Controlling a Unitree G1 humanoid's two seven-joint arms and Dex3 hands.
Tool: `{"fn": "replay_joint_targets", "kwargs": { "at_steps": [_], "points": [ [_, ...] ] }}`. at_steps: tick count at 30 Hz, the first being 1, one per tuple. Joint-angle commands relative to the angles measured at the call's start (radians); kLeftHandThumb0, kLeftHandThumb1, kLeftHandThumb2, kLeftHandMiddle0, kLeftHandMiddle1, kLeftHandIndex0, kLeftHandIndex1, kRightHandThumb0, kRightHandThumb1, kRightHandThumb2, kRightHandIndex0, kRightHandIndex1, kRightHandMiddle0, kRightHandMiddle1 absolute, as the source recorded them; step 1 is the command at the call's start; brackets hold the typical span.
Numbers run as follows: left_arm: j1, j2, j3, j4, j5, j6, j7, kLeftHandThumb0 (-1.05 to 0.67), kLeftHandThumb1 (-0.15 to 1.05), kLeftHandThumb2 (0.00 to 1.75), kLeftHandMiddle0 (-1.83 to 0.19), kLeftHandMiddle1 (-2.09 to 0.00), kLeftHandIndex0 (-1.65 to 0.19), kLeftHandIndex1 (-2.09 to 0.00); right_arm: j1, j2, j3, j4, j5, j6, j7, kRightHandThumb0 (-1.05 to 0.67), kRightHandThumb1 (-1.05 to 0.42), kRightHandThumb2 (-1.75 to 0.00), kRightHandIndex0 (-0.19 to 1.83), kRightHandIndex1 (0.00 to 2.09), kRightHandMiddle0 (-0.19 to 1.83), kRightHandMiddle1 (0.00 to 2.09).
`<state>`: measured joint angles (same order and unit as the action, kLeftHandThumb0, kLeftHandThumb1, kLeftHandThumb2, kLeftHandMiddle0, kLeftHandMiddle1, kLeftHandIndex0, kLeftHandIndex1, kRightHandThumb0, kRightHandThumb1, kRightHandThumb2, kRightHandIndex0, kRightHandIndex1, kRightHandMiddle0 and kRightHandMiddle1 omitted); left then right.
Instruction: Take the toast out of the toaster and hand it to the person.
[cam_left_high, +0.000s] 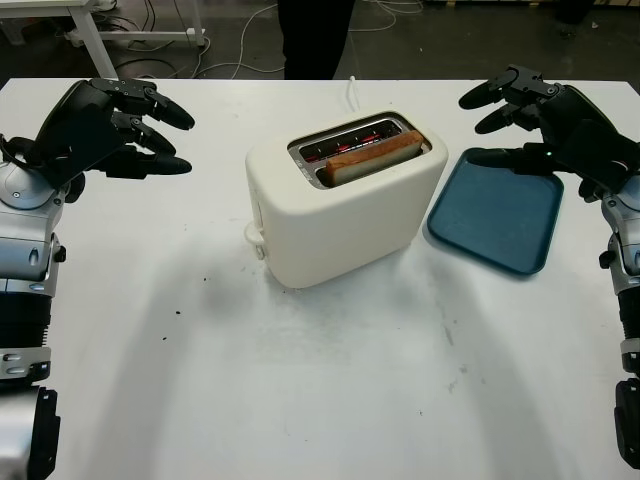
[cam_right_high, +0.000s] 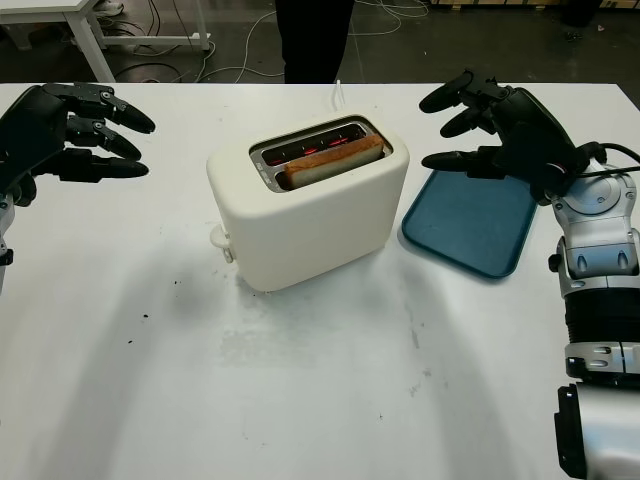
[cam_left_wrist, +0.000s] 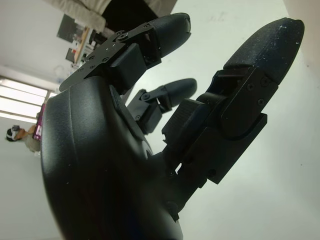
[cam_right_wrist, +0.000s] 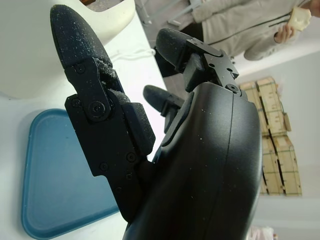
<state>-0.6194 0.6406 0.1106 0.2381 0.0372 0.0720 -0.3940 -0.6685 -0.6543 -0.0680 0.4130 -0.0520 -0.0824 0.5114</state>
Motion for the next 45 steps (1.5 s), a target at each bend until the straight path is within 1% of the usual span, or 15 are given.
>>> {"fn": "replay_joint_targets", "kwargs": {
  "at_steps": [1,11,19,23,36,40,45],
  "points": [
    [-0.005,-0.003,0.008,0.0,-0.01,-0.004,-0.004,-1.05,0.55,0.0,-0.82,-0.87,-0.84,-0.67,-0.014,0.003,0.005,-0.013,-0.005,-0.012,-0.009,-0.9,-0.84,0.0,0.08,1.31,0.16,1.02],
    [-0.007,-0.002,0.006,0.002,-0.007,-0.008,-0.004,-1.05,0.56,0.0,-0.81,-0.88,-0.84,-0.68,-0.017,0.004,0.001,-0.008,0.003,-0.02,-0.003,-0.87,-0.84,0.0,0.08,1.32,0.16,1.02],
    [-0.005,-0.004,0.008,-0.004,-0.013,0.003,-0.002,-1.05,0.54,0.0,-0.79,-0.89,-0.83,-0.69,-0.014,0.002,0.001,-0.002,0.001,-0.021,-0.003,-0.89,-0.84,0.0,0.08,1.31,0.16,1.02],
    [-0.003,-0.005,0.009,-0.005,-0.015,-0.001,-0.003,-1.05,0.55,0.0,-0.79,-0.89,-0.83,-0.69,-0.013,0.002,0.0,-0.011,0.002,-0.002,-0.003,-0.9,-0.84,0.0,0.08,1.3,0.16,1.01],
    [0.0,-0.004,0.009,-0.005,-0.009,0.001,0.001,-1.05,0.56,0.0,-0.79,-0.9,-0.83,-0.7,-0.013,0.003,0.002,-0.002,-0.003,-0.025,-0.008,-0.9,-0.84,0.0,0.1,1.31,0.18,1.01],
    [0.0,-0.006,0.013,-0.002,-0.015,0.002,0.0,-1.05,0.55,0.0,-0.79,-0.91,-0.83,-0.7,-0.013,0.005,0.0,-0.006,0.005,-0.005,-0.002,-0.89,-0.84,0.0,0.09,1.31,0.17,1.01],
    [0.0,-0.002,0.009,0.0,-0.007,-0.008,0.001,-1.05,0.57,0.01,-0.8,-0.9,-0.83,-0.7,-0.014,0.003,0.001,-0.009,0.006,0.0,0.003,-0.89,-0.83,0.0,0.08,1.3,0.17,1.01]
  ]
}}
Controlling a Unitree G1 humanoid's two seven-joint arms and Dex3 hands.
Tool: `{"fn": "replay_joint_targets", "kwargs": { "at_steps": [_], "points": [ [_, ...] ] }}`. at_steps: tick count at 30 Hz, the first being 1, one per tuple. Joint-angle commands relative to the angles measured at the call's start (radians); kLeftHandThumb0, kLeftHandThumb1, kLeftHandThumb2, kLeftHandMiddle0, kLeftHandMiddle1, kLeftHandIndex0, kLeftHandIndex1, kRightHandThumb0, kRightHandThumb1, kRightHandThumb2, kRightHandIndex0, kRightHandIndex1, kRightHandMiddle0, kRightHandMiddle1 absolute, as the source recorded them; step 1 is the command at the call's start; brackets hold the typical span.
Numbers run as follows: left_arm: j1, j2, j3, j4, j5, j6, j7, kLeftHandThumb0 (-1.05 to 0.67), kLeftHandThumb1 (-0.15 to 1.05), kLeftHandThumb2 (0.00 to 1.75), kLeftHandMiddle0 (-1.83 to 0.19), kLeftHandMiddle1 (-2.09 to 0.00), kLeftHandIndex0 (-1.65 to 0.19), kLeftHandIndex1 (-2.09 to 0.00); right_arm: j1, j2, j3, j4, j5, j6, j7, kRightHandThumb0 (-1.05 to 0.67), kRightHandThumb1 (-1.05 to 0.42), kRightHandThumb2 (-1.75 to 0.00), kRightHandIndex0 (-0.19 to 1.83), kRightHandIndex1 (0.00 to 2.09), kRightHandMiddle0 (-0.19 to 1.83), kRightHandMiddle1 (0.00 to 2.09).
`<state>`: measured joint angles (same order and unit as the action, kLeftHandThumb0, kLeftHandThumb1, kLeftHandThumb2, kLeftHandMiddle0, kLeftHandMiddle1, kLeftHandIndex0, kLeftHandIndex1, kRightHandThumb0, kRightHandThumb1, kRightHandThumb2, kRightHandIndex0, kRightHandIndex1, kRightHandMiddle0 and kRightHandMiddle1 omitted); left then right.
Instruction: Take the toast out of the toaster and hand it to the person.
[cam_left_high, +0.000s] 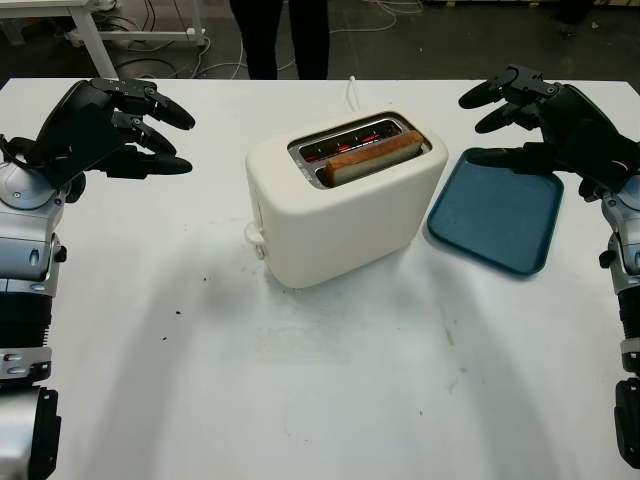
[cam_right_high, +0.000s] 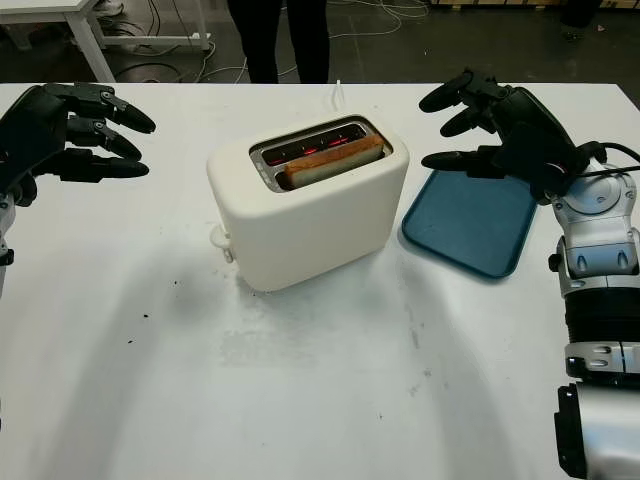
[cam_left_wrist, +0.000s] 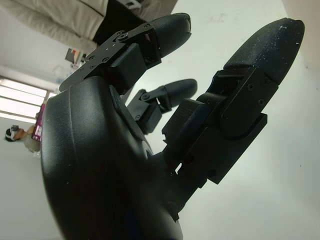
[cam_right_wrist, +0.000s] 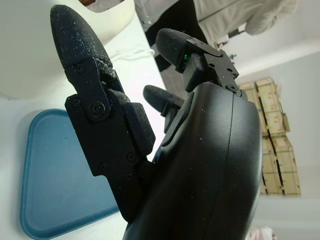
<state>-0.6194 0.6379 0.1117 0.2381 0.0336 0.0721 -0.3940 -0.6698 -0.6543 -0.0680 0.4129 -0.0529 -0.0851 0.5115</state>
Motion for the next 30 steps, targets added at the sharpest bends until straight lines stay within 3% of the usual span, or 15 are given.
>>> {"fn": "replay_joint_targets", "kwargs": {
  "at_steps": [1,30],
  "points": [
    [0.0,0.001,0.008,0.001,-0.003,-0.009,0.001,-1.05,0.57,0.01,-0.8,-0.9,-0.83,-0.7,-0.013,0.003,0.001,-0.008,0.007,0.001,0.004,-0.89,-0.83,0.0,0.08,1.31,0.17,1.01],
    [0.004,0.0,0.011,-0.001,-0.007,-0.009,0.0,-1.05,0.56,0.0,-0.82,-0.87,-0.84,-0.69,-0.015,0.006,0.001,0.003,0.011,-0.004,0.002,-0.9,-0.83,0.0,0.07,1.33,0.16,1.03]
  ]
}}
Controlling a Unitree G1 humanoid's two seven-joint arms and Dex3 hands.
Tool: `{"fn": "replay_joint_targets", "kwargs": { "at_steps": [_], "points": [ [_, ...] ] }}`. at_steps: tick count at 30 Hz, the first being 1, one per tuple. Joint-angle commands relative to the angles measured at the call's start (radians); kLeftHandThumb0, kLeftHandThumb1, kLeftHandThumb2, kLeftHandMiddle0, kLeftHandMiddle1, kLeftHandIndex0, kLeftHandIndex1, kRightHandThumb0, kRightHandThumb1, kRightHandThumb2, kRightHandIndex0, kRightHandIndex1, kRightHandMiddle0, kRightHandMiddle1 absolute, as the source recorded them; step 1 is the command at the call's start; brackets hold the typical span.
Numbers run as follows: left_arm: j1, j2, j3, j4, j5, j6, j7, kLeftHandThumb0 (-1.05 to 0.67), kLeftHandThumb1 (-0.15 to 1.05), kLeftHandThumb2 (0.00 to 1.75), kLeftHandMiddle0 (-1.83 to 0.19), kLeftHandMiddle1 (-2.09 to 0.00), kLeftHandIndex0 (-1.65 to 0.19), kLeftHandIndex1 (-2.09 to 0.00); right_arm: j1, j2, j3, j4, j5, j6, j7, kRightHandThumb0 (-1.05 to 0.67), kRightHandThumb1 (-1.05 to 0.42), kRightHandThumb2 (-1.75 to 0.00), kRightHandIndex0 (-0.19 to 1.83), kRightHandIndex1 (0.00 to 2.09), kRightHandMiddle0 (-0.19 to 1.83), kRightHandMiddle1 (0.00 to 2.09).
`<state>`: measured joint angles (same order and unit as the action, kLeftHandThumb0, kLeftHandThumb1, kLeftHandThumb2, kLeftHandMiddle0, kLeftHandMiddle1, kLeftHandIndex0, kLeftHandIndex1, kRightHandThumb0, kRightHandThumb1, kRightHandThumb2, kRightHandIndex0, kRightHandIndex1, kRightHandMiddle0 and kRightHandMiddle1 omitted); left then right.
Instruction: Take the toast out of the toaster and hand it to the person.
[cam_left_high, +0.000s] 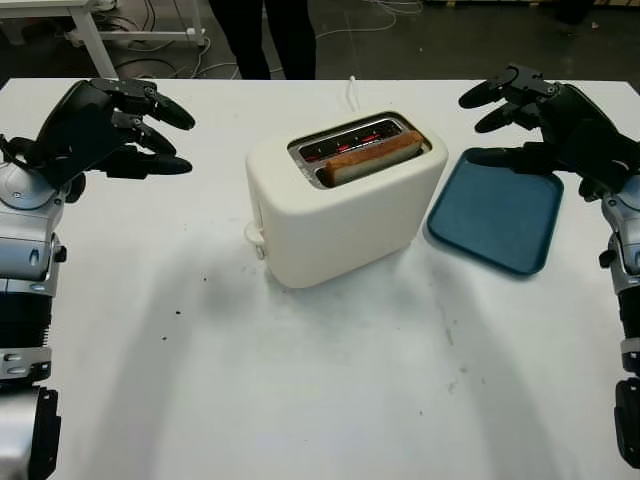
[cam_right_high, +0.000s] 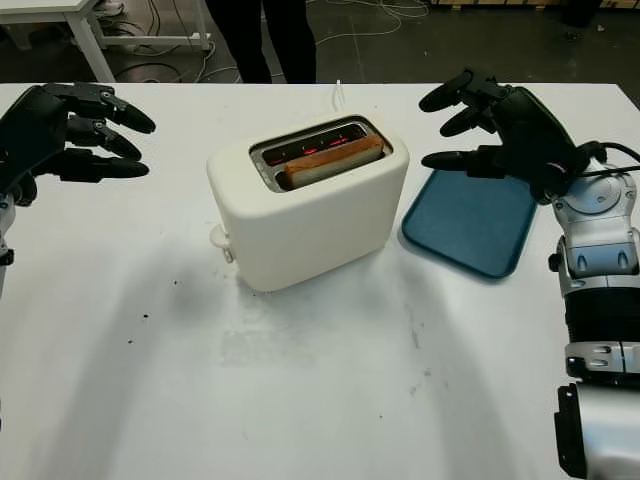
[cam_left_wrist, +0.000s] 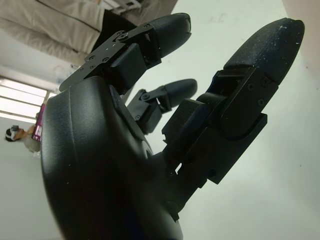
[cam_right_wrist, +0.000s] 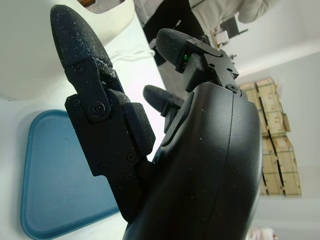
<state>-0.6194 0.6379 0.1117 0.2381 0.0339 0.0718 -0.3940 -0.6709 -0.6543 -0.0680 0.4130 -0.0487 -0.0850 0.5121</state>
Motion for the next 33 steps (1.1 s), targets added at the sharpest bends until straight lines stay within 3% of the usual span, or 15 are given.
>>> {"fn": "replay_joint_targets", "kwargs": {
  "at_steps": [1,33],
  "points": [
    [0.003,0.0,0.011,0.0,-0.009,-0.008,-0.001,-1.05,0.56,0.0,-0.81,-0.87,-0.84,-0.69,-0.014,0.006,0.001,0.004,0.006,-0.003,0.001,-0.9,-0.83,0.0,0.07,1.33,0.17,1.04],
    [0.006,0.001,0.009,-0.007,-0.004,-0.007,0.002,-1.05,0.56,0.01,-0.82,-0.87,-0.84,-0.68,-0.011,0.005,0.004,-0.004,-0.001,-0.002,-0.003,-0.9,-0.83,0.0,0.08,1.32,0.17,1.04]
  ]
}}
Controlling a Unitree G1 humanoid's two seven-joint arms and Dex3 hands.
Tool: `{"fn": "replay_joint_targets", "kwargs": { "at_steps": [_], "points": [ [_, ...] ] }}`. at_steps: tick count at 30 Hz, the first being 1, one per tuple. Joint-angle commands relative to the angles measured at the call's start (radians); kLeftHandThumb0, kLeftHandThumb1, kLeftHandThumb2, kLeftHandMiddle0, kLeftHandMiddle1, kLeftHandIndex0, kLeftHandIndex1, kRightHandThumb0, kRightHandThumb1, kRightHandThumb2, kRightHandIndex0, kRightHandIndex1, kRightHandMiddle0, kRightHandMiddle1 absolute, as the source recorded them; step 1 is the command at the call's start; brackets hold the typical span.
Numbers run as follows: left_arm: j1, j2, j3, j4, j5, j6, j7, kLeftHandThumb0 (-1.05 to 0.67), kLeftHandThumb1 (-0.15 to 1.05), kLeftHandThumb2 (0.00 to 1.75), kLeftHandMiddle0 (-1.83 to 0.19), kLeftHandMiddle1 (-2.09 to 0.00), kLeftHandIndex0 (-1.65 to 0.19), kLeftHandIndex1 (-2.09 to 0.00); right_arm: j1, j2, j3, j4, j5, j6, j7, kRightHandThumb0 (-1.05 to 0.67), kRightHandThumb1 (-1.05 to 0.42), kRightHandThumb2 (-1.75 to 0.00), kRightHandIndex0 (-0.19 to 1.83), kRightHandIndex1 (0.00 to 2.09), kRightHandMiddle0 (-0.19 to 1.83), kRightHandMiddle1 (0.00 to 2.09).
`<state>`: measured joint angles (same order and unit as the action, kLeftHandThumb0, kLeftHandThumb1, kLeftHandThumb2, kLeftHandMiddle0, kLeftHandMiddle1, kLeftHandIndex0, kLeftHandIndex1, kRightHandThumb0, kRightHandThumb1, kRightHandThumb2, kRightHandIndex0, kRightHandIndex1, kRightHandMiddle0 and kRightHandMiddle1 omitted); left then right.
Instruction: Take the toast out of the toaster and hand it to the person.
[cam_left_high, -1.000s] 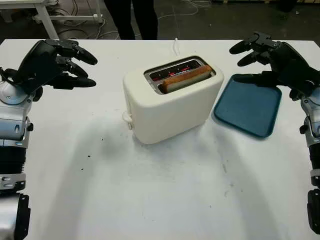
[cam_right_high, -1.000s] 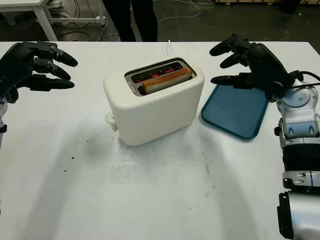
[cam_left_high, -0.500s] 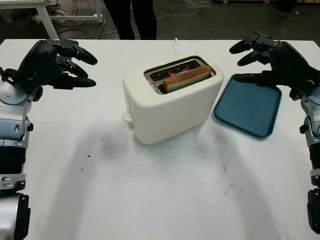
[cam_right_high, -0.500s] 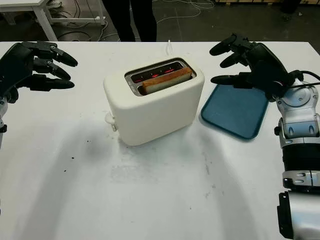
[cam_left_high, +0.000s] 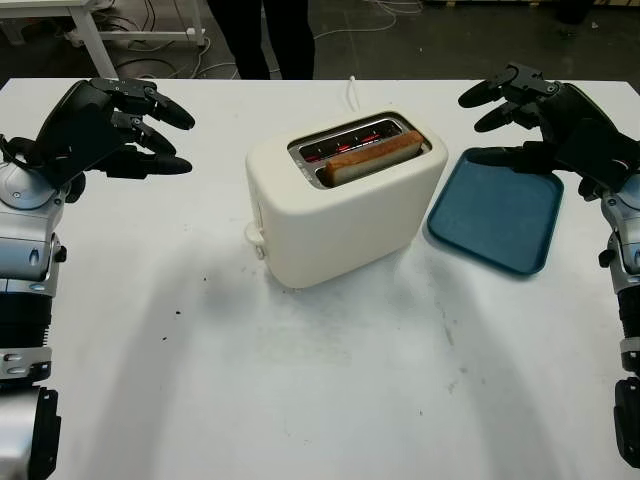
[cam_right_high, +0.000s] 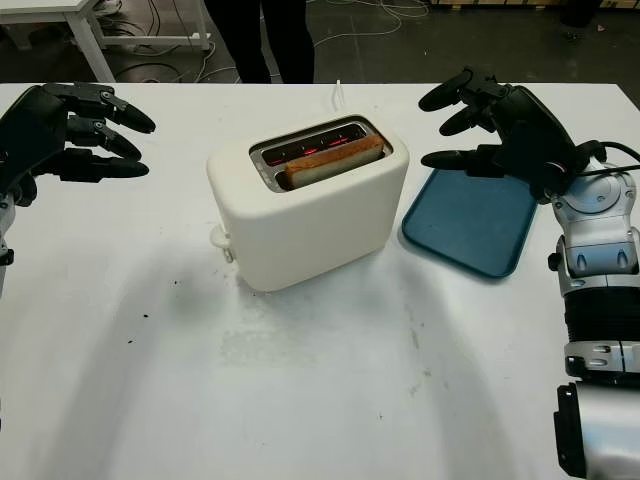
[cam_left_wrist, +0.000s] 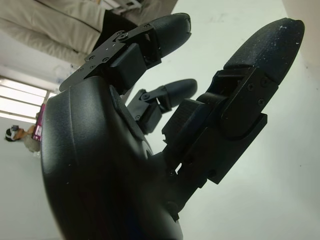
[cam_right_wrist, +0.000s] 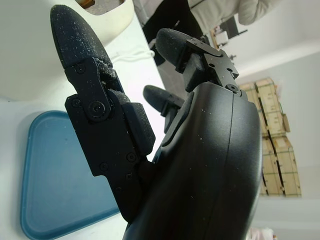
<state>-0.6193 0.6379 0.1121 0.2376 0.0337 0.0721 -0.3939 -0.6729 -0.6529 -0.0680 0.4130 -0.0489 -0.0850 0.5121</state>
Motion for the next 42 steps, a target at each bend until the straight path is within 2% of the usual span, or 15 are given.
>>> {"fn": "replay_joint_targets", "kwargs": {
  "at_steps": [1,42],
  "points": [
    [0.006,0.0,0.01,-0.005,-0.006,-0.008,0.001,-1.05,0.56,0.0,-0.82,-0.87,-0.84,-0.68,-0.009,0.004,0.004,-0.006,-0.001,0.001,-0.004,-0.9,-0.84,0.0,0.08,1.32,0.17,1.04],
    [-0.001,-0.003,0.007,-0.001,-0.008,-0.004,-0.002,-1.05,0.56,0.0,-0.81,-0.87,-0.84,-0.68,-0.02,0.007,0.002,0.005,0.009,0.007,0.008,-0.9,-0.83,0.0,0.07,1.33,0.17,1.03]
  ]
}}
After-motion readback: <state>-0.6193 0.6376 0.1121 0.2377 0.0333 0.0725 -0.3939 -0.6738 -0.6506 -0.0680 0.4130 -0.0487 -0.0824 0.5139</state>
